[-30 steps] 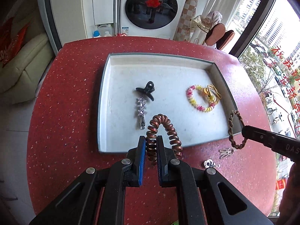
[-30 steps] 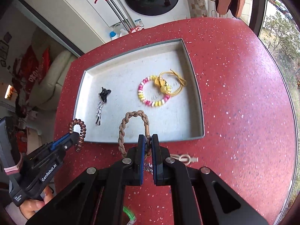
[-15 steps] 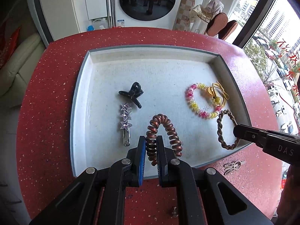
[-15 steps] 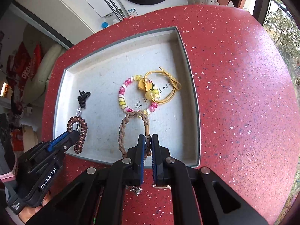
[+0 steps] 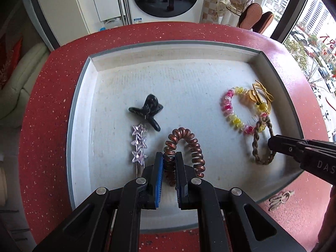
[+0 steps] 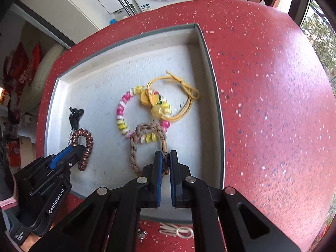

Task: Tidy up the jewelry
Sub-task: 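Lower the coiled hair tie into the tray while the right tool releases the braided bracelet there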

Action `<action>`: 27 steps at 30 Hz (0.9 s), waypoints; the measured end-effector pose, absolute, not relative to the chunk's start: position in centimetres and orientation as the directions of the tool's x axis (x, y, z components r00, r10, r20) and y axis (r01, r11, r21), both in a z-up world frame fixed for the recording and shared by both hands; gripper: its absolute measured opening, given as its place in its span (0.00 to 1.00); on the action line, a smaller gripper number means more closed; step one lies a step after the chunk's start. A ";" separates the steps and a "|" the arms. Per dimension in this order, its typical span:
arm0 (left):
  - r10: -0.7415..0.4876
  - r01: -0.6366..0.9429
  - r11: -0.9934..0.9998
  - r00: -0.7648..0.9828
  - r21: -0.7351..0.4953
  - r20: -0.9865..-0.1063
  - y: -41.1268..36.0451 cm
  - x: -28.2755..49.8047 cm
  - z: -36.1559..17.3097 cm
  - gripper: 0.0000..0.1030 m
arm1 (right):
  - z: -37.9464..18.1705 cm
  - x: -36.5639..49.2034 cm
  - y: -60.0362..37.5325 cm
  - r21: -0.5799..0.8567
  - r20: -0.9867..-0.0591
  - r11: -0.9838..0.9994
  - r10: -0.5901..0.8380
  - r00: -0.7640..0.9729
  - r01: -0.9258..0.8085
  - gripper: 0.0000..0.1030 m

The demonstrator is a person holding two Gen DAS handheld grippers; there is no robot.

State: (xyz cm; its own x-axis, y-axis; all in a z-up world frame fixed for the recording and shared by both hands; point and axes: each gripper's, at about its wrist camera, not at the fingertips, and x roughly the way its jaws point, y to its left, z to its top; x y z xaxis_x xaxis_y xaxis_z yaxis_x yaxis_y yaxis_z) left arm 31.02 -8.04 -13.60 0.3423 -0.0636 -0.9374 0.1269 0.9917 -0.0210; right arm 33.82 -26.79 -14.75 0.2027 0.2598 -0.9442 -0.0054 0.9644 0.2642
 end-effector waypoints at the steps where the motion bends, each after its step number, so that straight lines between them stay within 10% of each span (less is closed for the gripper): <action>1: -0.056 0.127 0.992 0.347 -0.012 -0.936 -8.1 31.2 -13.6 0.28 | -14.7 34.0 -26.8 0.261 -0.944 0.965 0.256 0.206 -0.006 0.07; 22: -0.019 0.127 0.991 0.392 0.033 -0.920 -9.0 31.4 -12.4 0.28 | -13.9 34.3 -28.0 0.336 -0.920 0.942 0.327 0.216 0.006 0.10; 27: -0.026 0.120 0.992 0.386 0.022 -0.922 -8.5 31.2 -12.4 0.28 | -13.4 33.7 -28.5 0.340 -0.917 0.940 0.328 0.227 0.016 0.31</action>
